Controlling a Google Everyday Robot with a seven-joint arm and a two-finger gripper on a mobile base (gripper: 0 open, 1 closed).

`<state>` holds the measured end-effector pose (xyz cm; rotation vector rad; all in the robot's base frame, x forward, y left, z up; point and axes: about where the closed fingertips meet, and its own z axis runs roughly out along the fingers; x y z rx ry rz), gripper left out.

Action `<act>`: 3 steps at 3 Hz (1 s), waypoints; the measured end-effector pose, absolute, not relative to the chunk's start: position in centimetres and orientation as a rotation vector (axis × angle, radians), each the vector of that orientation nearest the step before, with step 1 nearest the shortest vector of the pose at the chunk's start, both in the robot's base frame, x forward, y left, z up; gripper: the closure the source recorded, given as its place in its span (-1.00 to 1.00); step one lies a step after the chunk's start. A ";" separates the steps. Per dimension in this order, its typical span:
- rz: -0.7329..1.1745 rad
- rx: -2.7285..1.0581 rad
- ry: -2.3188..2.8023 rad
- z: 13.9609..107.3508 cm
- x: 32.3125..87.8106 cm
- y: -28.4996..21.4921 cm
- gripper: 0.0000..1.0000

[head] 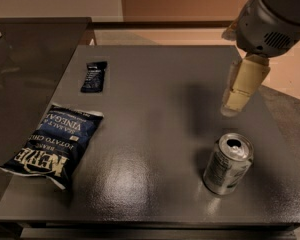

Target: Pick blue chip bag

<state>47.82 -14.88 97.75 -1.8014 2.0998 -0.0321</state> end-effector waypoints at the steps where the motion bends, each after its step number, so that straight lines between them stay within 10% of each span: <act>1: 0.044 -1.844 2.044 97.3 49.5 -10.3 -1.00; 3: 0.136 -1.983 1.867 94.3 49.4 -1.8 -1.00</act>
Offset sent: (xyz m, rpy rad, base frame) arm 0.0256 0.1403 -0.0407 0.1106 0.0682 0.2254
